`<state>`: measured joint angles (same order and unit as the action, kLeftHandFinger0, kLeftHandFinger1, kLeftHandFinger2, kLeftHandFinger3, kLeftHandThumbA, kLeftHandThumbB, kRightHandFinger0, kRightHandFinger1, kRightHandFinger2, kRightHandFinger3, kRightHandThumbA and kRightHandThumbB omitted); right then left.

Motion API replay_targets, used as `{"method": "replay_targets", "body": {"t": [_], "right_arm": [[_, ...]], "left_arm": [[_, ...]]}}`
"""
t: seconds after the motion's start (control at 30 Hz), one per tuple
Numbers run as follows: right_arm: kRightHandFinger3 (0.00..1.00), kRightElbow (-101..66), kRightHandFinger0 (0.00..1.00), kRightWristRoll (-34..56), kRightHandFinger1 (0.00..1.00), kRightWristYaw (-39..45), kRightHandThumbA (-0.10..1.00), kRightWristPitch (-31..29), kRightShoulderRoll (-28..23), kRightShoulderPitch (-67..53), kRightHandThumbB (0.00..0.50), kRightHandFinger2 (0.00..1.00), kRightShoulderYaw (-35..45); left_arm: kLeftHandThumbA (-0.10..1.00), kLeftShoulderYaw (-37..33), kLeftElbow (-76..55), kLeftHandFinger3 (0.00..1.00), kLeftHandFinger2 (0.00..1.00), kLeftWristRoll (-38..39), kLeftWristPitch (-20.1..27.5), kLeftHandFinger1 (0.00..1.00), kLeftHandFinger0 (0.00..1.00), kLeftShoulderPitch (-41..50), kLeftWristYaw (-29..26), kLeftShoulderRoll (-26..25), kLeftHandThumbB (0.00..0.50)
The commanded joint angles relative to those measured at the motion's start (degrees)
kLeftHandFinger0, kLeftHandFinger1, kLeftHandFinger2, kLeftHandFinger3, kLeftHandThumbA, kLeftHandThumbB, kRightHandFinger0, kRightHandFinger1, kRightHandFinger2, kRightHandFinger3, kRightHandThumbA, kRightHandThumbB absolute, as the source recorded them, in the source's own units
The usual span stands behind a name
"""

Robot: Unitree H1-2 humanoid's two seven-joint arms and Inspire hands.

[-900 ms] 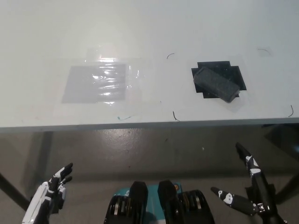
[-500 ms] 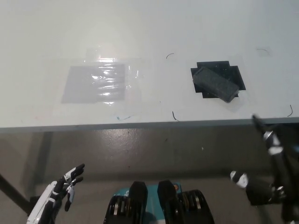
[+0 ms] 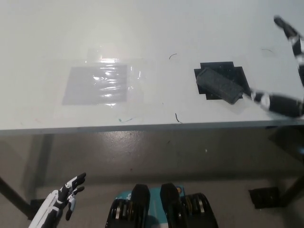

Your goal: A whiteboard eraser is kept on the black marked spot on the table infront of the robot and the robot uses its right hand to swipe it back and forth on the table twice to clean it

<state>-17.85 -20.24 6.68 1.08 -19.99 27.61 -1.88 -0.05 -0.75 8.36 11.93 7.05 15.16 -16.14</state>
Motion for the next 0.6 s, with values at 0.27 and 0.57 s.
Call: {"method": "replay_targets", "body": {"t": [0.27,0.57], "right_arm": [[1.00,49.7,1.00,-18.8,1.00,13.9,1.00,25.8,0.0,46.6,0.467,1.00,-16.9],[1.00,79.7,1.00,-15.7,1.00,8.2,1.00,22.6,6.7,55.7,0.424,1.00,-22.5]], "left_arm": [[0.92,-0.3,-3.4,1.00,1.00,-0.7,-0.1,1.00,1.00,2.0,2.2,-3.1,0.474],[0.93,-0.4,-4.0,1.00,1.00,-1.9,0.6,1.00,1.00,4.2,1.7,-2.9,0.491]]}}
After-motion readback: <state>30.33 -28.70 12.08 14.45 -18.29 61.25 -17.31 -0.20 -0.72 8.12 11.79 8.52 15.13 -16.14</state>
